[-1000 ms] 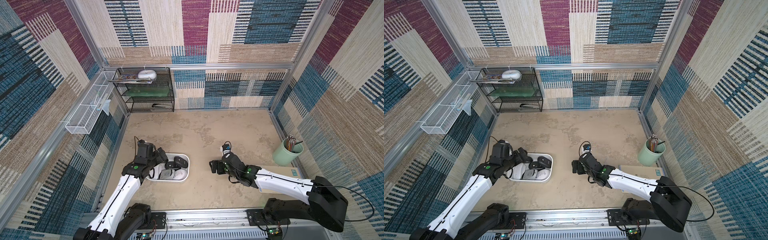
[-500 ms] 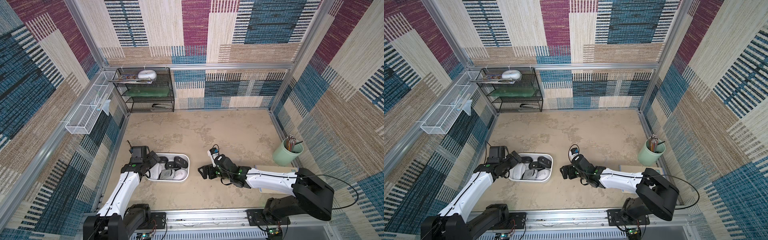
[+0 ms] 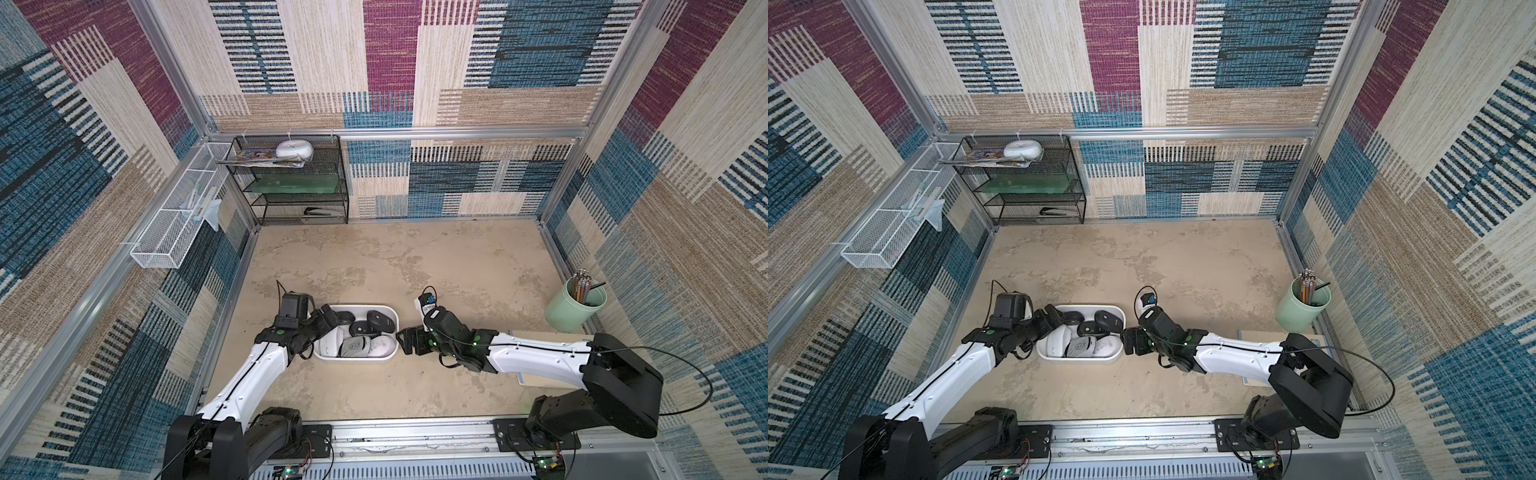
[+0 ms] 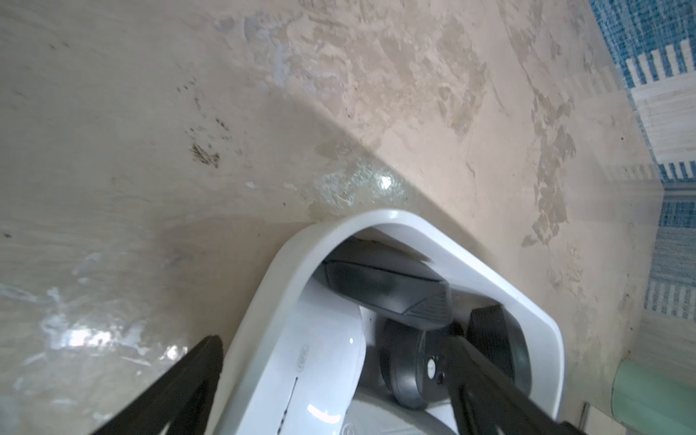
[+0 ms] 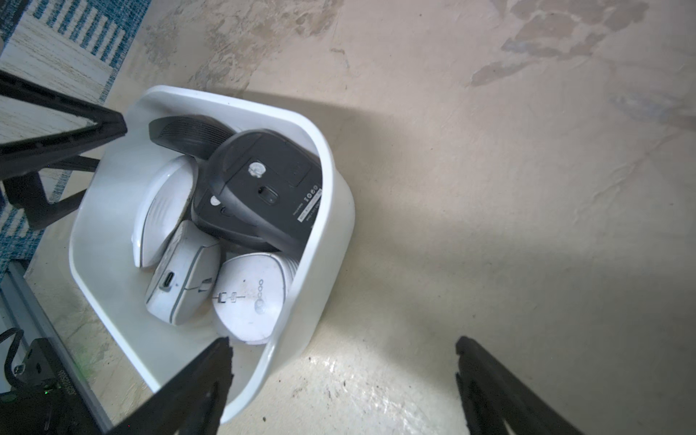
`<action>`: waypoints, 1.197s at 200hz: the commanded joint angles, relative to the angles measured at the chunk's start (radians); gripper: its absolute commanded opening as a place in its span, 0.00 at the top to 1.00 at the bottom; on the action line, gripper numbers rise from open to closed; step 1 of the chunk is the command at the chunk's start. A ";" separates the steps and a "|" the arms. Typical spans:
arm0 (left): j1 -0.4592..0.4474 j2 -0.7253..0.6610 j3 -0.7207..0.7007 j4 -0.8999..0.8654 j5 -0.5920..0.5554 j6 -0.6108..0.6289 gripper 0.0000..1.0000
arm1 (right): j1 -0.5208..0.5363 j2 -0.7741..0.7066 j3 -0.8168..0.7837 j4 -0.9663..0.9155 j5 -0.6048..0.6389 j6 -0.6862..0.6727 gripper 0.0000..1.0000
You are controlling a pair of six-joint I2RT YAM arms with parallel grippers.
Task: Take out the mouse from the storage box
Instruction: Move the storage box to the center of the board.
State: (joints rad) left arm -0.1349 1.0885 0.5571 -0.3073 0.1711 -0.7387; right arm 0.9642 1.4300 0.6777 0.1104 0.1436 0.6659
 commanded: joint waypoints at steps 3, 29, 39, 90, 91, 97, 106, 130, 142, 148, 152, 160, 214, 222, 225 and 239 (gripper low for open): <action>-0.070 -0.013 -0.003 0.037 0.018 -0.036 0.05 | -0.007 -0.012 -0.002 -0.010 0.017 0.015 0.04; -0.153 -0.010 0.003 0.053 -0.003 -0.059 0.05 | -0.020 -0.006 0.006 -0.007 -0.008 0.022 0.05; -0.180 -0.005 0.004 0.068 -0.008 -0.068 0.05 | -0.025 -0.005 0.007 -0.001 -0.016 0.020 0.05; -0.296 0.090 0.061 0.121 -0.020 -0.084 0.05 | -0.060 -0.024 -0.014 -0.007 -0.024 0.050 0.07; -0.299 0.093 0.063 0.122 -0.021 -0.085 0.05 | -0.061 -0.024 -0.014 -0.007 -0.024 0.050 0.07; -0.312 0.107 0.071 0.130 -0.019 -0.087 0.05 | -0.068 -0.028 -0.017 -0.011 -0.023 0.055 0.07; -0.332 0.130 0.088 0.139 -0.019 -0.090 0.05 | -0.082 -0.033 -0.022 -0.020 -0.022 0.063 0.07; -0.382 0.191 0.128 0.166 -0.025 -0.094 0.05 | -0.121 -0.044 -0.034 -0.043 -0.021 0.073 0.08; -0.399 0.224 0.155 0.171 -0.024 -0.090 0.05 | -0.141 -0.050 -0.043 -0.050 -0.017 0.073 0.08; -0.406 0.239 0.170 0.170 -0.023 -0.089 0.05 | -0.150 -0.052 -0.045 -0.056 -0.016 0.073 0.08; -0.410 0.249 0.180 0.172 -0.022 -0.089 0.05 | -0.156 -0.053 -0.046 -0.059 -0.016 0.075 0.08; -0.419 0.271 0.197 0.178 -0.022 -0.087 0.05 | -0.168 -0.055 -0.048 -0.063 -0.020 0.071 0.08; -0.461 0.429 0.329 0.202 0.007 -0.081 0.05 | -0.249 -0.059 -0.047 -0.082 -0.022 0.040 0.08; -0.462 0.448 0.343 0.205 0.012 -0.082 0.05 | -0.260 -0.056 -0.046 -0.075 -0.025 0.032 0.08; -0.462 0.457 0.349 0.206 0.015 -0.083 0.05 | -0.264 -0.054 -0.046 -0.072 -0.026 0.029 0.08; -0.462 0.485 0.373 0.209 0.025 -0.080 0.05 | -0.283 -0.042 -0.037 -0.059 -0.040 0.020 0.08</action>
State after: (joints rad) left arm -0.5938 1.5364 0.8948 -0.1596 0.1444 -0.8253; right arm 0.7029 1.3750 0.6323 0.0250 0.1341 0.7116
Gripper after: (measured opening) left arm 0.948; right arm 0.917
